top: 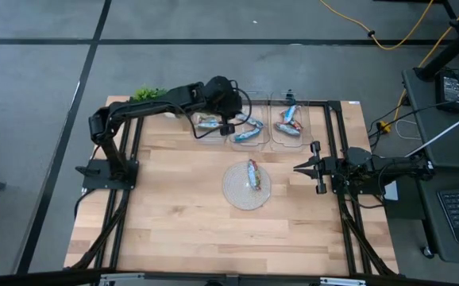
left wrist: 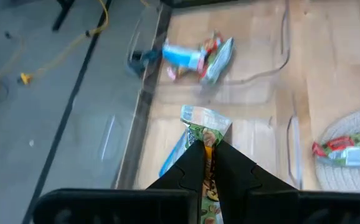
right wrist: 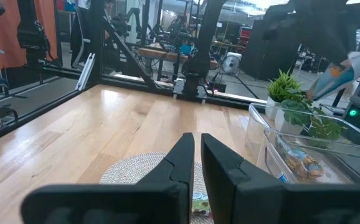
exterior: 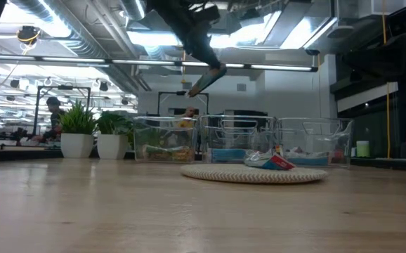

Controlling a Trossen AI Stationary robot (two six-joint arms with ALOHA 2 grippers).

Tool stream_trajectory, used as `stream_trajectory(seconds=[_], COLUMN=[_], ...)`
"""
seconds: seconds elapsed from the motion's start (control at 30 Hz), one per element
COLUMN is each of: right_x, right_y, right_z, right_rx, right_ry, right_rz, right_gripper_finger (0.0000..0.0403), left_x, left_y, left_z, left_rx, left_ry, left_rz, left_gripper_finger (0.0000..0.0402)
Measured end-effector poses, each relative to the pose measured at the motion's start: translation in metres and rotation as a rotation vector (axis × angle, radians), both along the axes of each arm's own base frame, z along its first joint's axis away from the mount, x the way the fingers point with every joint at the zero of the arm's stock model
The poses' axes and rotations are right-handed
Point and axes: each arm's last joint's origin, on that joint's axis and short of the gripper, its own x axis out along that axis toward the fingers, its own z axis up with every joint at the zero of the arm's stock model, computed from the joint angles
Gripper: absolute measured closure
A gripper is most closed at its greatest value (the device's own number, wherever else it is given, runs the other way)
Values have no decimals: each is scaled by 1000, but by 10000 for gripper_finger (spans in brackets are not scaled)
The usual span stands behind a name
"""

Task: Pick and place Granola Bars by type
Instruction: Put the yellow granola bar into the left transparent bin

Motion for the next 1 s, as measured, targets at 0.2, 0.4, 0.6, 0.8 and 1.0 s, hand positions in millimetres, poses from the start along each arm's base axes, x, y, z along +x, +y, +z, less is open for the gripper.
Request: stream_trajectory(seconds=[0.2, 0.4, 0.6, 0.8, 1.0], right_x=[0, 0, 0, 0, 0], right_y=[0, 0, 0, 0, 0], right_z=[0, 0, 0, 0, 0], right_rx=[0, 0, 0, 0, 0], right_ry=[0, 0, 0, 0, 0], right_rz=[0, 0, 0, 0, 0], right_gripper_finger=[369, 369, 369, 369, 369], left_x=[-10, -22, -31, -38, -40], left_y=[8, 20, 27, 30, 31], left_z=[-6, -15, -34, -58, -80], left_rx=[-44, -74, -77, -107, -98], left_ry=[74, 159, 245, 317, 331], left_rz=[40, 118, 171, 179, 162], left_gripper_finger=[382, 382, 382, 382, 382])
